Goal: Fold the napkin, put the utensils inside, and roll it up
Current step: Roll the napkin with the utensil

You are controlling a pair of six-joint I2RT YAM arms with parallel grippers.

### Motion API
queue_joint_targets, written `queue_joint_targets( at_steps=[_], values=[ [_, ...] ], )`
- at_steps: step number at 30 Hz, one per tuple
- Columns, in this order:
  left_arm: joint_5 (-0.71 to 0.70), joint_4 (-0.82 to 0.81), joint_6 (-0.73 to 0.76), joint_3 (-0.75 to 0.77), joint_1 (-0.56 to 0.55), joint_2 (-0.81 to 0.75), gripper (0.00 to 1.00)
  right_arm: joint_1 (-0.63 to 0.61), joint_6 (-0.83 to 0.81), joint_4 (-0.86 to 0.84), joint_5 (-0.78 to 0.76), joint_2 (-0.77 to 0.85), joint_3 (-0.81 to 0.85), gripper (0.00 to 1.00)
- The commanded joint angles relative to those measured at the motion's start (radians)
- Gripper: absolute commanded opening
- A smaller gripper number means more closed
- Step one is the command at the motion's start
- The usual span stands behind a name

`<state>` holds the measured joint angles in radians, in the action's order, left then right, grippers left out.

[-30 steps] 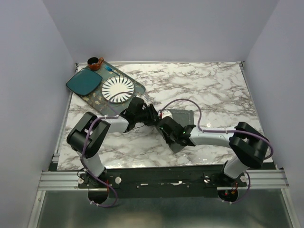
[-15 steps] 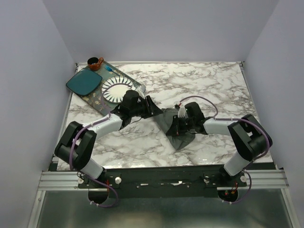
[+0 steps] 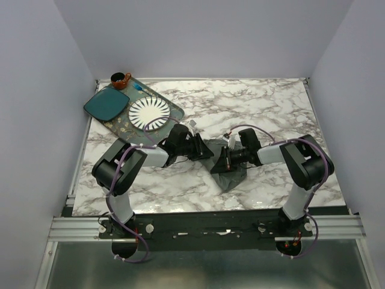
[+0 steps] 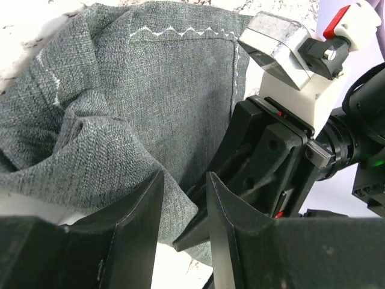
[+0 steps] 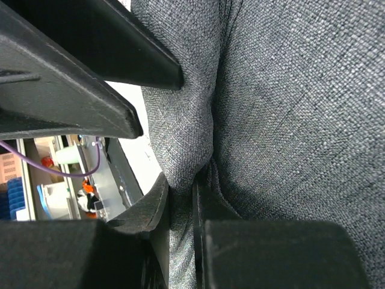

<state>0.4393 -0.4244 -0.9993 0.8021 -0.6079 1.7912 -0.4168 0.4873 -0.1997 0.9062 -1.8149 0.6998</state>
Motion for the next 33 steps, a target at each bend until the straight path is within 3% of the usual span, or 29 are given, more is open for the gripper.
queue_joint_targets(
  at_steps=[1,3,7,11,12,17,21,29,33],
  values=[
    [-0.036,-0.017,0.027,-0.001,0.005,0.048,0.43,-0.002,-0.012,0.186,-0.104,0.0,-0.031,0.27],
    [-0.04,-0.033,0.024,-0.02,0.005,0.062,0.42,-0.007,-0.021,0.195,-0.136,0.044,-0.023,0.38],
    [-0.045,-0.043,0.013,-0.043,0.005,0.073,0.42,-0.057,-0.088,0.478,-0.384,0.181,0.07,0.54],
    [-0.044,-0.036,0.008,-0.038,0.005,0.089,0.42,-0.135,-0.108,0.617,-0.6,0.328,0.145,0.64],
    [-0.04,-0.033,0.007,-0.034,0.005,0.092,0.41,-0.186,-0.11,0.646,-0.668,0.344,0.162,0.72],
    [-0.028,-0.024,-0.005,-0.021,0.005,0.111,0.41,-0.385,-0.108,0.775,-1.104,0.378,0.263,0.76],
    [-0.014,-0.011,-0.015,-0.008,0.005,0.123,0.41,-0.532,-0.073,0.81,-1.294,0.296,0.323,0.83],
    [-0.011,0.009,-0.016,-0.006,0.007,0.123,0.41,-0.662,-0.016,0.861,-1.483,0.057,0.429,0.78],
    [-0.005,0.015,-0.01,-0.006,0.008,0.114,0.41,-0.663,0.025,0.867,-1.5,0.031,0.409,0.64]
  ],
)
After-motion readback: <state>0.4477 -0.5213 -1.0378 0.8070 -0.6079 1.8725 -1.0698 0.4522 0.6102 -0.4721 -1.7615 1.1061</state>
